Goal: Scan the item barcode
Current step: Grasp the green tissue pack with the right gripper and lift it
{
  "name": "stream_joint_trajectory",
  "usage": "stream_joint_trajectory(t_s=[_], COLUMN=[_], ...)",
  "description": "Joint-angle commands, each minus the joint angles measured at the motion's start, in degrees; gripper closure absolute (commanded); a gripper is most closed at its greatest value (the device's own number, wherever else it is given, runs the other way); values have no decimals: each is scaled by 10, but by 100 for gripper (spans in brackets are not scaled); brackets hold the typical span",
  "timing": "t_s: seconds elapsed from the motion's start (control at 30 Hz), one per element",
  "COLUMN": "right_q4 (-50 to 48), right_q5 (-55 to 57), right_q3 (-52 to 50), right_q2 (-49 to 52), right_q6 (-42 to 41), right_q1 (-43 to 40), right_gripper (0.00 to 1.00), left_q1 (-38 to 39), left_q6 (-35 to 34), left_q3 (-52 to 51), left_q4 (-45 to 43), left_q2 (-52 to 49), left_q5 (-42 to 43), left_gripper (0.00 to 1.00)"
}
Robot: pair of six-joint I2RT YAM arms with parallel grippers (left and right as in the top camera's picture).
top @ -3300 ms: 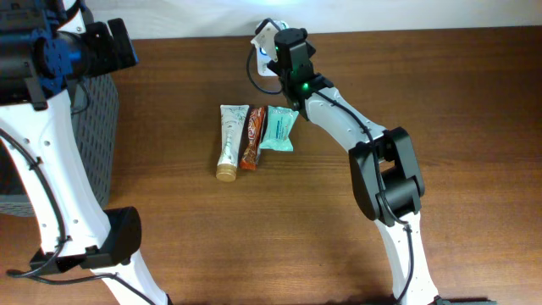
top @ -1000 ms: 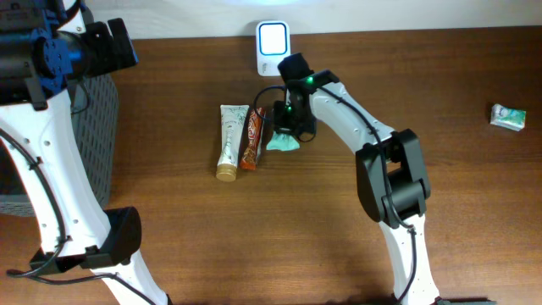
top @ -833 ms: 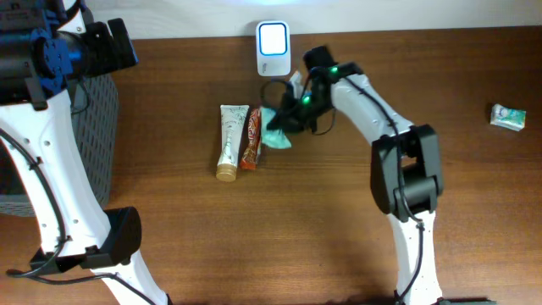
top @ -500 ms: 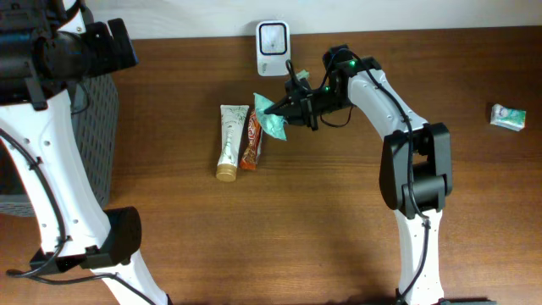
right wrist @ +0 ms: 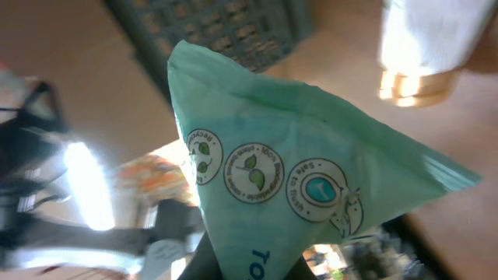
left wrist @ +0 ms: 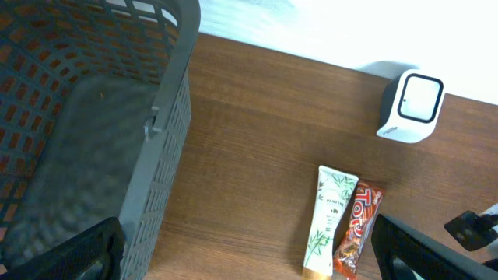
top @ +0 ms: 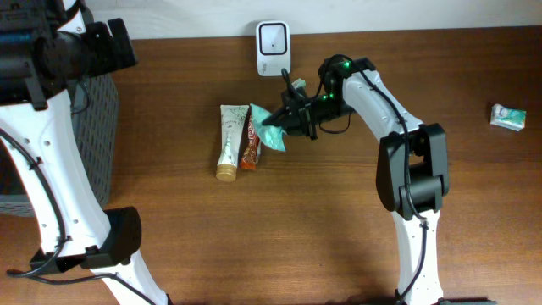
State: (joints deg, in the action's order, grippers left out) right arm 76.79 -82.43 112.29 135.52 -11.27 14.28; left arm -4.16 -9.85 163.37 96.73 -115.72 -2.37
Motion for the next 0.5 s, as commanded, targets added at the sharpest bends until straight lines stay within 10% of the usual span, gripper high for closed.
stream_joint_trajectory(t_s=[0.0, 0.13, 0.47], right_q4=[56, 203, 206], right_q5=[86, 114, 76], right_q3=[8, 8, 7], right_q2=[5, 5, 5], right_q6=[116, 300, 223], right_q1=[3, 3, 3], right_gripper=[96, 96, 96], left_q1=[-1, -1, -1], left_q6=[5, 5, 5], left_q3=[1, 1, 1], left_q4=[0, 0, 0], left_q2=[3, 3, 3], left_q5=[0, 0, 0], left_gripper=[1, 1, 1])
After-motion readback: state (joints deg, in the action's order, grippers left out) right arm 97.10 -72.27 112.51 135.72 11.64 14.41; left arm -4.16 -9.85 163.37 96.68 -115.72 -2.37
